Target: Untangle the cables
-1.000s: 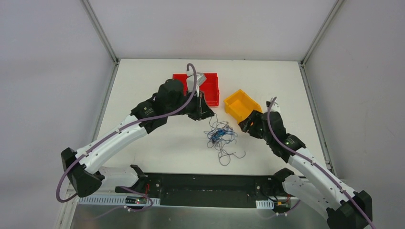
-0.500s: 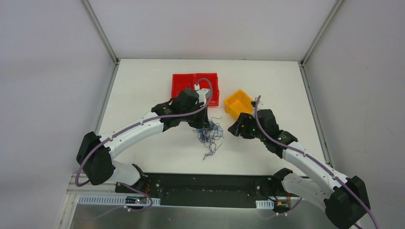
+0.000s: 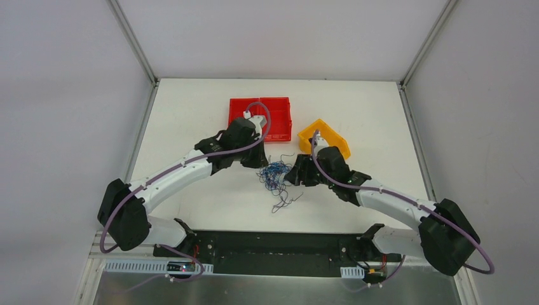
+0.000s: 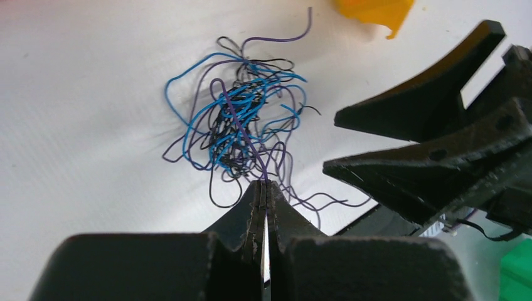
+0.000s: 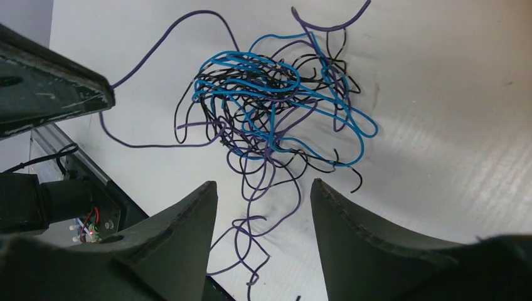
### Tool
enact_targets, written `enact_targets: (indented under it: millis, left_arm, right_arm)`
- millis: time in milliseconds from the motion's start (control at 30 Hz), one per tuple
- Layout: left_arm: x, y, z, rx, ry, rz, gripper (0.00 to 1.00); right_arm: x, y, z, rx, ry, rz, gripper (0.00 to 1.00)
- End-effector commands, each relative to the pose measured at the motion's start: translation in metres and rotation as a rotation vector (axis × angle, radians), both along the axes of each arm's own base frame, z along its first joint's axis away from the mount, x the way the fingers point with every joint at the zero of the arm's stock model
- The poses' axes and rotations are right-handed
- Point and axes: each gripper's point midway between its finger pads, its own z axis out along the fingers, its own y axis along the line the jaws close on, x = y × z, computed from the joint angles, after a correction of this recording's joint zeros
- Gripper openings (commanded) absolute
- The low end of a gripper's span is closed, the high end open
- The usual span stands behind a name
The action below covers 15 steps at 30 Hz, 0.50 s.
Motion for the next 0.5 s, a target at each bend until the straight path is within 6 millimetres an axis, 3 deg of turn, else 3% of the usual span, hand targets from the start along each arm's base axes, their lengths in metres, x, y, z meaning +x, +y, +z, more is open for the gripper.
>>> enact_targets:
  millis: [0,167,467]
  left_arm:
    - [0.001,0.015,-0.001,-0.013,0.014,0.053,0.0]
    - [0.002,0.021,-0.002,-0.018,0.017,0.063,0.0]
    - [0.001,0.027,-0.002,-0.026,0.017,0.066,0.0]
  right_arm:
    - [0.011,0.029,0.026,0.045,-0.081,0.053,0.59]
    - [0.026,0.023,0.008,-0.056,-0.029,-0.063,0.59]
    - [0.034,0.043,-0.013,-0.103,0.048,-0.059,0.55]
